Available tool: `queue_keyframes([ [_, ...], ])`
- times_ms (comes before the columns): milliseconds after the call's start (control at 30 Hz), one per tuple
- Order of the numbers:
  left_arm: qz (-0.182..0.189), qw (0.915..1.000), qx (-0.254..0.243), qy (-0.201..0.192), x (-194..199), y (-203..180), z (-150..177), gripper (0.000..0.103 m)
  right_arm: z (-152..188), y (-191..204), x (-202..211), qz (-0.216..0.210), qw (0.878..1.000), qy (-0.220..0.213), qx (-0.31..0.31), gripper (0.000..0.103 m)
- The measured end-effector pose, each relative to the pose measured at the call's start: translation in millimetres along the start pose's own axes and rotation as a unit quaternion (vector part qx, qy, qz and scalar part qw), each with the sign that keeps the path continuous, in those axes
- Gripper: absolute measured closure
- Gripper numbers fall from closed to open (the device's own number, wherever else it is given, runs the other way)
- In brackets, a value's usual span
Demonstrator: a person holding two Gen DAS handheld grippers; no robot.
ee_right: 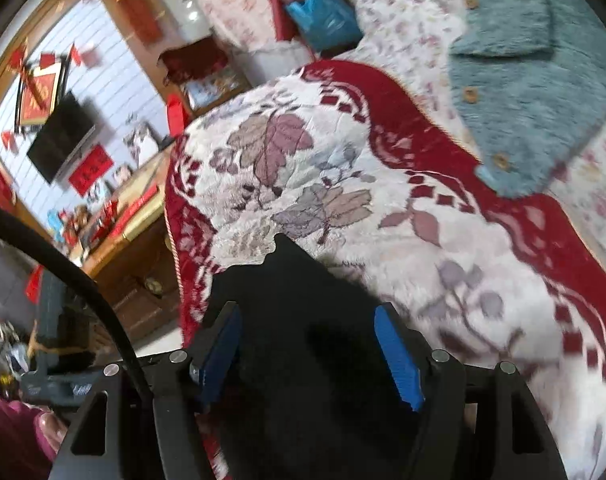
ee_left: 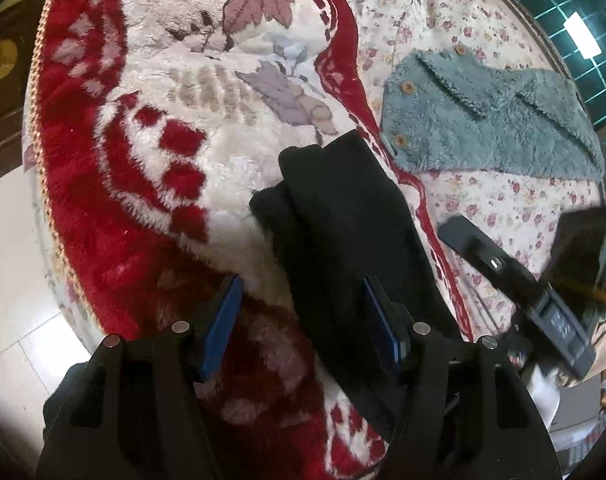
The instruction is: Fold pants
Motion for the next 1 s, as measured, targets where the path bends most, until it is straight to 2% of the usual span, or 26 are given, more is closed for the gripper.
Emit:
queue_keyframes([
  [133,0.0,1.0,-0.006,0.001,-7.5,-3.5,-1.5,0.042,-19.2,-5.8,-34.8,-0.003,0.999,0.042,0.02,0.035],
  [267,0.011,0.9999,-0.003,0.002,-11.2,-5.1,-2.8,0.033,-24.4,-9.1,-70.1,-0.005,0.995,0.093,0.032,0.036],
  [300,0.012,0.9999,0.0,0.001,-12.8,-4.9,-3.5,0.033,-22.6,-10.7,-79.8,-0.005,0.994,0.109,0.032,0.039],
  [367,0.022,0.9997,0.003,-0.002,-14.5,-5.7,-4.4,0.034,-19.2,-10.6,-91.1,0.005,0.991,0.122,0.045,0.06],
  [400,0.032,0.9995,-0.002,-0.003,-15.6,-7.4,-4.8,0.035,-18.6,-9.2,-91.6,0.014,0.991,0.123,0.055,0.061],
  [467,0.032,0.9993,-0.021,-0.001,-16.7,-12.8,-5.2,0.066,-20.0,-5.9,-86.6,0.018,0.991,0.114,0.062,0.072],
  [500,0.032,0.9988,-0.036,-0.007,-15.0,-17.2,-4.3,0.067,-21.5,-4.6,-82.4,0.016,0.992,0.108,0.061,0.075],
  [567,0.023,0.9976,-0.06,-0.026,-7.0,-24.5,-3.5,0.082,-24.3,-0.2,-66.7,0.005,0.994,0.089,0.058,0.081],
  [667,0.027,0.9954,-0.08,-0.045,11.5,-33.9,-2.3,0.085,-28.1,13.1,-42.2,-0.004,0.996,0.059,0.059,0.082],
  [767,0.051,0.9921,-0.097,-0.061,36.7,-48.2,-2.6,0.085,-32.5,27.2,-10.9,-0.011,0.998,0.02,0.059,0.083],
  [867,0.08,0.9854,-0.127,-0.08,64.9,-68.5,3.5,0.085,-34.4,37.6,27.1,-0.023,0.998,-0.021,0.05,0.083],
  [1000,0.124,0.9722,-0.175,-0.093,97.6,-105.4,21.4,0.085,-25.6,47.3,90.2,-0.028,0.996,-0.077,0.034,0.083],
])
Point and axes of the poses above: each gripper's, at about its wrist camera, not at the fingertips, and x roughly against the way its jaws point, y to its left, z to its underside, the point moved 4 cm from there along -x, roughly the way its jaws point, and after that the axes turned 10 degrees about -z, right-handed, at the moved point
